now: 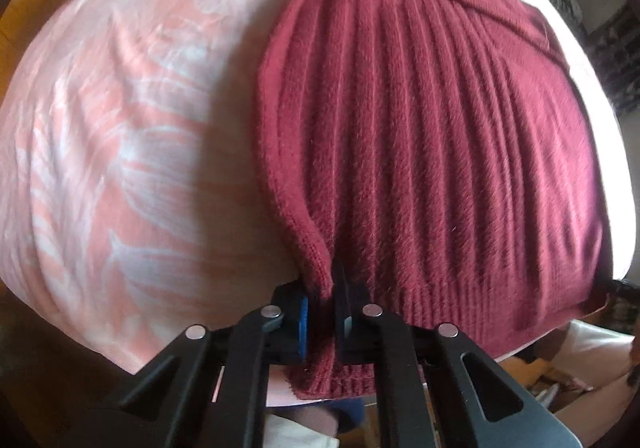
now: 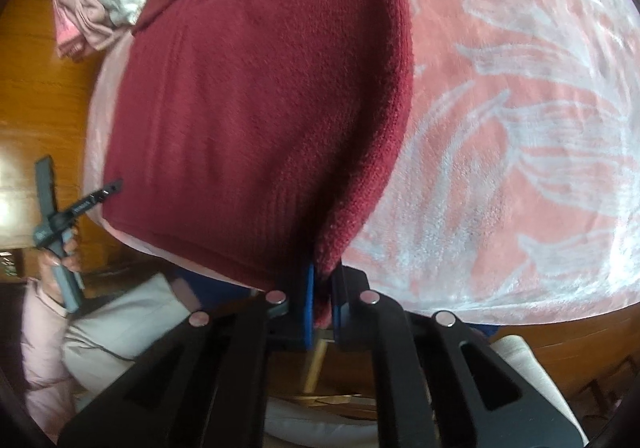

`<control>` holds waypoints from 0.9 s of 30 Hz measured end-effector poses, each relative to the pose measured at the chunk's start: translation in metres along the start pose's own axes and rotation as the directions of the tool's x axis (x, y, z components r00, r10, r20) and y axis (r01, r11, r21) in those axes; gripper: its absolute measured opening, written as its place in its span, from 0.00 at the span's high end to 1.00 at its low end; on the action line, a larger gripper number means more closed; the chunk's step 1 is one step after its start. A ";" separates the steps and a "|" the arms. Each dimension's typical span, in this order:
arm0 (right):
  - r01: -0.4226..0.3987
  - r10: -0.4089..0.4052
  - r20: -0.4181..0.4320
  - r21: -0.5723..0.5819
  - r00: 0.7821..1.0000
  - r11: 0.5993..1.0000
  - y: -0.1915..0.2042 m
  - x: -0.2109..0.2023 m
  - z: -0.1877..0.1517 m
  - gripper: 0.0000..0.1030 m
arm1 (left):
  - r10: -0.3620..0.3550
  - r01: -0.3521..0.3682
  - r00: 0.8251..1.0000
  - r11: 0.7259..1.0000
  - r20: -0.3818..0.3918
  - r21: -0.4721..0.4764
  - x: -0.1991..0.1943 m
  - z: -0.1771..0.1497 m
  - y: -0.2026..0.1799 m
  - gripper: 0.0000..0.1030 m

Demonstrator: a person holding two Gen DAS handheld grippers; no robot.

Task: Fold small clothes
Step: 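Lift the hem with both tools and fold it toward the collar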

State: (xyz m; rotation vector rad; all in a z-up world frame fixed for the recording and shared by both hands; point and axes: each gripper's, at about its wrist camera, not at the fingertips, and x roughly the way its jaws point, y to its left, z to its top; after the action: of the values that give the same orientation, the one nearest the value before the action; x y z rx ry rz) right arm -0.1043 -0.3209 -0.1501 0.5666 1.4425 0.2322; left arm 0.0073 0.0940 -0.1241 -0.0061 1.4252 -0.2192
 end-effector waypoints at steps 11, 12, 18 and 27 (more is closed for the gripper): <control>-0.106 0.108 0.132 -0.025 0.985 0.994 0.019 -0.057 0.041 0.95 | -0.171 0.180 0.975 0.982 0.143 -0.050 -0.059 0.041 0.000 0.93; -0.106 0.108 0.143 -0.022 0.984 0.994 0.019 -0.061 0.047 0.95 | -0.174 0.184 0.972 0.982 0.155 -0.052 -0.062 0.045 0.006 0.93; -0.074 0.069 0.177 0.023 0.982 0.997 0.018 -0.068 0.090 0.95 | -0.169 0.201 0.964 0.969 0.207 -0.144 -0.064 0.098 0.015 0.93; 0.000 -0.018 0.164 0.106 0.986 0.994 0.010 -0.051 0.151 0.95 | -0.089 0.132 0.976 0.968 0.199 -0.215 -0.042 0.156 0.018 0.93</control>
State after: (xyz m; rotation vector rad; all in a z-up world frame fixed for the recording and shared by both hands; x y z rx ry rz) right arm 0.0376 -0.3707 -0.0965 0.6504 1.3015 0.0996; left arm 0.1571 0.0986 -0.0622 -0.2890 1.2550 -0.1418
